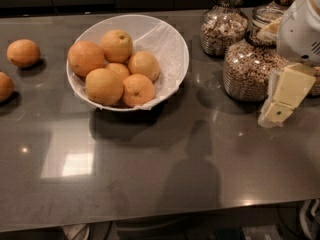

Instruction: Pick orange from white bowl

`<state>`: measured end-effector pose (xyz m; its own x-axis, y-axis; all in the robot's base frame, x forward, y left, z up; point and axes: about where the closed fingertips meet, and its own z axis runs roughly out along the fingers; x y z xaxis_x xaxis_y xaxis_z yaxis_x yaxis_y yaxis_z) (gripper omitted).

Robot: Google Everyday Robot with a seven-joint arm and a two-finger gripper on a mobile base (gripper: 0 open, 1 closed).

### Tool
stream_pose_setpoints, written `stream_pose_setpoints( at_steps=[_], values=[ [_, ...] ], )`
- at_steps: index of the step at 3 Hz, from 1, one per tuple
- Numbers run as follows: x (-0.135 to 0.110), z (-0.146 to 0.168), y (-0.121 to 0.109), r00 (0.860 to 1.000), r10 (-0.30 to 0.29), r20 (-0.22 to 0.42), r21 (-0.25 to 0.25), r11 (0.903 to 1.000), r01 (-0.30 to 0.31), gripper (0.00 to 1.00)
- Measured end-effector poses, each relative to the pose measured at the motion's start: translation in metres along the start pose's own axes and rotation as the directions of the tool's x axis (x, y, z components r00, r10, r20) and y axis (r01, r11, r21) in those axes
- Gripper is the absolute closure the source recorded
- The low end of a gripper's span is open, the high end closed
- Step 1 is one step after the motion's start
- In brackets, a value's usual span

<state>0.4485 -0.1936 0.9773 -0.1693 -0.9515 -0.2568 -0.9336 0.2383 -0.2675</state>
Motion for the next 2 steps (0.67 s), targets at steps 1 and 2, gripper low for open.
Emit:
stream_pose_setpoints(
  at_steps=[1,2],
  values=[
    [-0.0473,-0.0002,0.0003,0.987,-0.105,0.118,0.028,0.9943,0.103,0.0],
    [-0.0476,-0.0001,0.0003,0.987,-0.106,0.119,0.028,0.9943,0.103,0.0]
  ],
)
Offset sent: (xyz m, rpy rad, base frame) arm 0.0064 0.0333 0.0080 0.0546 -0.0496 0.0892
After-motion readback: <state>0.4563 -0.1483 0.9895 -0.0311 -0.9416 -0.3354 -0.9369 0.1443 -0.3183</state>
